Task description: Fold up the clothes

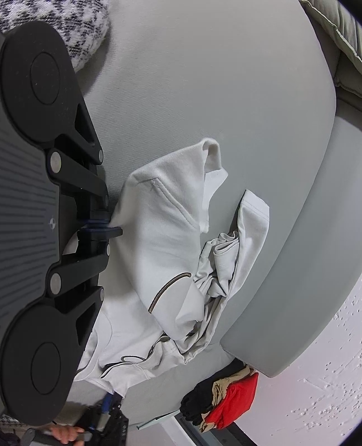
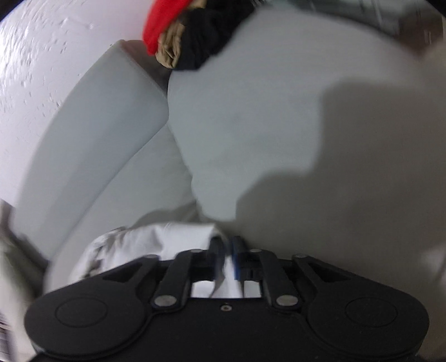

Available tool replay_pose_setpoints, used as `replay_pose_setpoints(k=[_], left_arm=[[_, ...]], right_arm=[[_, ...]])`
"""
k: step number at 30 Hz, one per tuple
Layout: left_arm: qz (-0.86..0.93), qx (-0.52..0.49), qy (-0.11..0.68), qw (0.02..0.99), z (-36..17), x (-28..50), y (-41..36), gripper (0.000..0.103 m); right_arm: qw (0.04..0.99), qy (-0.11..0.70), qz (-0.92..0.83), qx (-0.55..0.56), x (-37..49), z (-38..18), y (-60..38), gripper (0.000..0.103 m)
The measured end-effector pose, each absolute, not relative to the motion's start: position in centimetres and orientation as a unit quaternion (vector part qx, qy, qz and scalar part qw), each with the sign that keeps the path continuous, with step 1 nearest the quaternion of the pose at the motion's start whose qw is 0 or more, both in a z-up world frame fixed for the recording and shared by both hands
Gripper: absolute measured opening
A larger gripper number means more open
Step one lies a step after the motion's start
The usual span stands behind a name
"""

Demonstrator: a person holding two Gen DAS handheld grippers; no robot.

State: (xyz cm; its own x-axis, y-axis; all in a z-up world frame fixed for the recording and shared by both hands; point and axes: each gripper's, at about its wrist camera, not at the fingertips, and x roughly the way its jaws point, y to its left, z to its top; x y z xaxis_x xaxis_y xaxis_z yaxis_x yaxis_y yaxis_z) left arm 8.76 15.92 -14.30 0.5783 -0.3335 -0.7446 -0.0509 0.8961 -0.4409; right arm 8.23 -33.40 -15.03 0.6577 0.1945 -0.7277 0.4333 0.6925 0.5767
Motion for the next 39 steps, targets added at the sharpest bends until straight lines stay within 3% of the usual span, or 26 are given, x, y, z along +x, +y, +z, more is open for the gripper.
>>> replay_pose_setpoints(k=[3,13,16,21,28,30,31,39], left_arm=[[-0.081,-0.22,0.453,0.86,-14.4,8.8,16.1,0.007],[-0.081,-0.23,0.453,0.858,-14.5,8.9,16.4,0.009],[-0.081,-0.233,0.452,0.857,-14.6,8.9,16.5,0.009],[-0.081,-0.251,0.453,0.852,-14.8,9.0,16.8,0.012],[-0.085,-0.279,0.453,0.842,-15.1,10.2,17.2,0.019],[-0.085,-0.285,0.454,0.84,-15.2,10.3,17.3,0.013],[-0.083,-0.283,0.459,0.838,-15.1,10.3,17.4,0.004],[-0.142,-0.26,0.444,0.846,-8.0,8.0,18.0,0.002]], right_arm=[[0.809,0.417,-0.043,0.412,6.3,-15.2,-34.1,0.034],[0.813,0.435,-0.044,0.384,5.8,-16.4,-32.6,0.031],[0.821,0.433,-0.045,0.37,7.2,-17.1,-32.1,0.028],[0.826,0.431,-0.039,0.361,8.4,-17.8,-31.5,0.009],[0.809,0.437,-0.029,0.391,8.5,-18.1,-32.0,0.005],[0.81,0.438,-0.028,0.39,8.3,-17.8,-31.8,0.004],[0.811,0.439,-0.03,0.385,8.1,-17.5,-31.6,0.004],[0.793,0.456,0.016,0.404,3.9,-12.8,-30.3,0.003]])
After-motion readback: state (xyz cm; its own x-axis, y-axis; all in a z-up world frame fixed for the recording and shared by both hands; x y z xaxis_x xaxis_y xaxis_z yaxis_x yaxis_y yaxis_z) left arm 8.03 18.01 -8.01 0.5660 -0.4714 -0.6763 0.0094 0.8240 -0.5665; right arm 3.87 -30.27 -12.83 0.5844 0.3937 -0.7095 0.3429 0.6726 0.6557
